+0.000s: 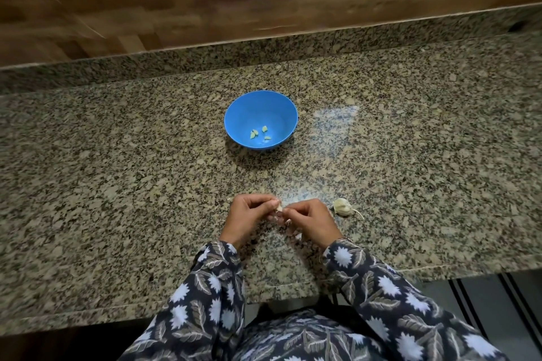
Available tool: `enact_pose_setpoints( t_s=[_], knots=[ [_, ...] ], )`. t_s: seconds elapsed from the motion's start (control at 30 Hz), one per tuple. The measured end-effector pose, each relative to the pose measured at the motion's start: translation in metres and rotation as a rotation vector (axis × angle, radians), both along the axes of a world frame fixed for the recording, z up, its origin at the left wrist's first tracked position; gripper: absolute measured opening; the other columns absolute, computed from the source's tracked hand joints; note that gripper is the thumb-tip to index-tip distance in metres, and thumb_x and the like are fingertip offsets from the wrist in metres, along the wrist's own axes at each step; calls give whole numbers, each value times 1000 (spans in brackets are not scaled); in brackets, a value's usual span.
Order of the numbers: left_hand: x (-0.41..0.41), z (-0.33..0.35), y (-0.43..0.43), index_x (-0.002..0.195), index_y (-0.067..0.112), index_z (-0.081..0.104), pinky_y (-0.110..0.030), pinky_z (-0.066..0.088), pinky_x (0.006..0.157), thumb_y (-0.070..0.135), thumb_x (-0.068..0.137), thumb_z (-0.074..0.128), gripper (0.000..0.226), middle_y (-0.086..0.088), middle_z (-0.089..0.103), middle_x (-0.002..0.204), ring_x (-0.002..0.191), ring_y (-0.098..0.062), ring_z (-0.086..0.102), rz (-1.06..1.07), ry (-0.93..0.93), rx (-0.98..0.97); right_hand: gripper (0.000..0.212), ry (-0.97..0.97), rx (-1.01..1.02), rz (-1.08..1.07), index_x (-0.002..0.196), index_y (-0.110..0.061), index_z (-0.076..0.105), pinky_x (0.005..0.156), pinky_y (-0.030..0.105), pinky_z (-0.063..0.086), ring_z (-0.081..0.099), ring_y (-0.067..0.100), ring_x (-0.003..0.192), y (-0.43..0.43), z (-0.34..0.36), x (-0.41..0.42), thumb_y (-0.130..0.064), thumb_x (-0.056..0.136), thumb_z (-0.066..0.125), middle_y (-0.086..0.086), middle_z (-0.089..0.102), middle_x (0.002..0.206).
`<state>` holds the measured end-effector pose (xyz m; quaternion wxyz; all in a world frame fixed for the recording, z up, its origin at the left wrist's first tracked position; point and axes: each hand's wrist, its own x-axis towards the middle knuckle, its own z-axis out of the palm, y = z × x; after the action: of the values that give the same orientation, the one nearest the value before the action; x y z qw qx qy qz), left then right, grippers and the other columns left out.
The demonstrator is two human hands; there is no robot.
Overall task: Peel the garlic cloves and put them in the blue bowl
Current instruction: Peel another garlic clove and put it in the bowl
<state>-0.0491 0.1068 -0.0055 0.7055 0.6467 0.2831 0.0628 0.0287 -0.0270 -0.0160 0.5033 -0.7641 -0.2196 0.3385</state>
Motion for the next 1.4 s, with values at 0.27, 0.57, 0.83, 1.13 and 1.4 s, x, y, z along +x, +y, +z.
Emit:
enact_pose_setpoints(
  t_s=[0.27, 0.57, 0.83, 1.13, 1.4],
  knots=[
    [0, -5, -3, 83, 8, 72, -25, 57, 67, -1, 78, 69, 11, -5, 71, 79, 72, -18, 66, -44, 12, 106, 23, -198, -249, -42, 62, -20, 72, 60, 26, 50, 63, 14, 59, 1, 9, -4, -27, 80, 59, -1, 69, 61],
    [-3, -2, -1, 86, 2, 70, -19, 54, 63, -2, 79, 67, 9, -8, 70, 82, 71, -12, 66, -48, -1, 24, 21, -12, -126, -77, 61, -20, 72, 55, 22, 46, 58, 3, 50, -3, 11, -1, -22, 80, 63, -3, 68, 59],
    [-3, -1, 2, 91, -3, 69, -18, 54, 61, -2, 80, 65, 12, -14, 69, 85, 65, -13, 62, 37, 18, -35, 25, 247, 51, -137, 64, -6, 69, 52, 25, 52, 60, 12, 48, -6, -1, 0, -1, 85, 56, -1, 65, 52],
    [-8, -6, -11, 91, -4, 68, -24, 58, 66, -10, 77, 65, 15, -18, 70, 92, 77, -25, 70, 213, 20, -181, 12, 278, 88, -241, 79, -3, 71, 53, 30, 53, 66, 26, 61, -9, -7, -3, -13, 74, 74, 15, 70, 77],
    [-2, -13, -24, 86, 0, 71, -28, 58, 69, -7, 77, 69, 12, -10, 71, 84, 78, -23, 70, 201, 16, 75, 17, 177, 41, -269, 95, 2, 70, 57, 28, 55, 66, 21, 59, -3, -9, -5, -8, 81, 68, 14, 72, 84]
  ],
)
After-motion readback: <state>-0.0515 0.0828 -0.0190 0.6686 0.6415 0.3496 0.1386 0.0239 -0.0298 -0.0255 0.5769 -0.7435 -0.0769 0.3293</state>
